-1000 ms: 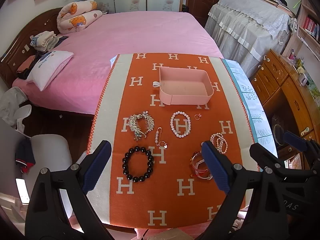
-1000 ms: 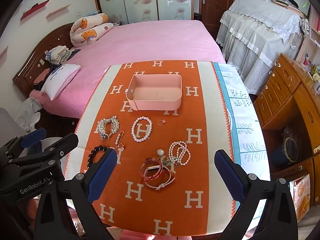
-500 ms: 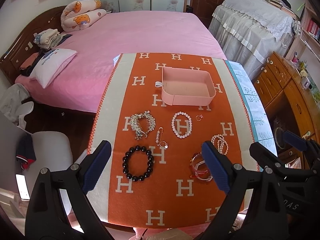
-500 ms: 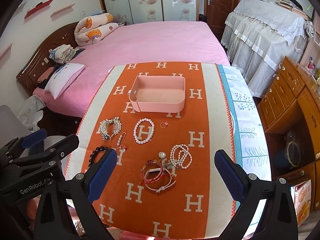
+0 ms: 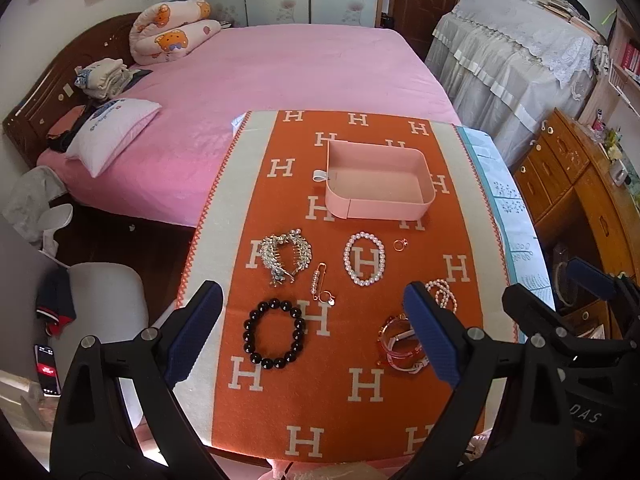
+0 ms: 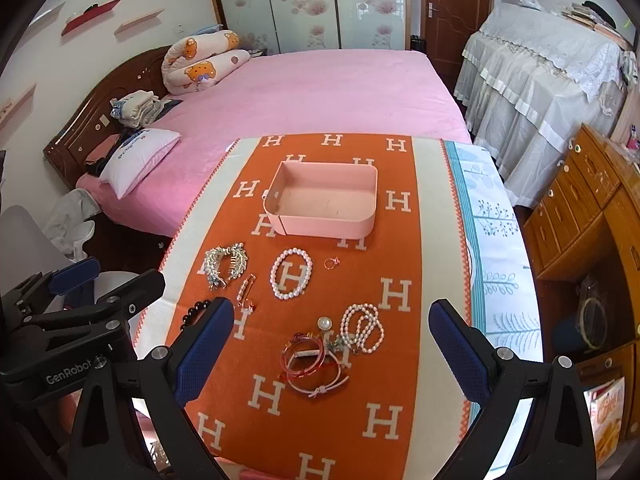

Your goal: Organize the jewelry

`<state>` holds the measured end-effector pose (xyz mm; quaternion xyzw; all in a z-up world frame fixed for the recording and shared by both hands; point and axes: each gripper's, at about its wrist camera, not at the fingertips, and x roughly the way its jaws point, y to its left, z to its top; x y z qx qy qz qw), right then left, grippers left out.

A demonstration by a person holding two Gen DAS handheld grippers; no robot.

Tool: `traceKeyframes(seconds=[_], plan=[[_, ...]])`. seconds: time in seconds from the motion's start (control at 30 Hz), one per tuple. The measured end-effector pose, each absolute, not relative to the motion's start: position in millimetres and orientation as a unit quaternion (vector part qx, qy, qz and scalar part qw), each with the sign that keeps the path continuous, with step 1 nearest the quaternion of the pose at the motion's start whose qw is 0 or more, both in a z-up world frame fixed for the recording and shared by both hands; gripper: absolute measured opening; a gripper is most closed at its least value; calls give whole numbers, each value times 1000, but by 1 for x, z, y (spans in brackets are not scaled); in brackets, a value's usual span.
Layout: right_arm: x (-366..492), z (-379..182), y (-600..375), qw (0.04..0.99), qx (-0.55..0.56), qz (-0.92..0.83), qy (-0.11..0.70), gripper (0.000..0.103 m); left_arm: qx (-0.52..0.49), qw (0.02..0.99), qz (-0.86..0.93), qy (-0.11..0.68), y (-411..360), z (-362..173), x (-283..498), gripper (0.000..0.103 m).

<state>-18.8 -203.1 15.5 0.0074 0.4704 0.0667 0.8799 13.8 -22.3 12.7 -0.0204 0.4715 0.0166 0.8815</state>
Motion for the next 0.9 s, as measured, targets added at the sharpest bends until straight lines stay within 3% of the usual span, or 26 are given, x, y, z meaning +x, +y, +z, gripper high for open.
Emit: traceKeyframes(seconds=[0.43,0.7,0.9], plan=[[7,2,-212,866,10,120,485,77,-44,876,42,479,-7,17,14,91],[27,-26,-192,843,6,158,514,71,-36,870,50,489,3,7,8,91],[55,-67,-173,816,5,161,555,65,-57,845,57,529,25,-30,29,91]])
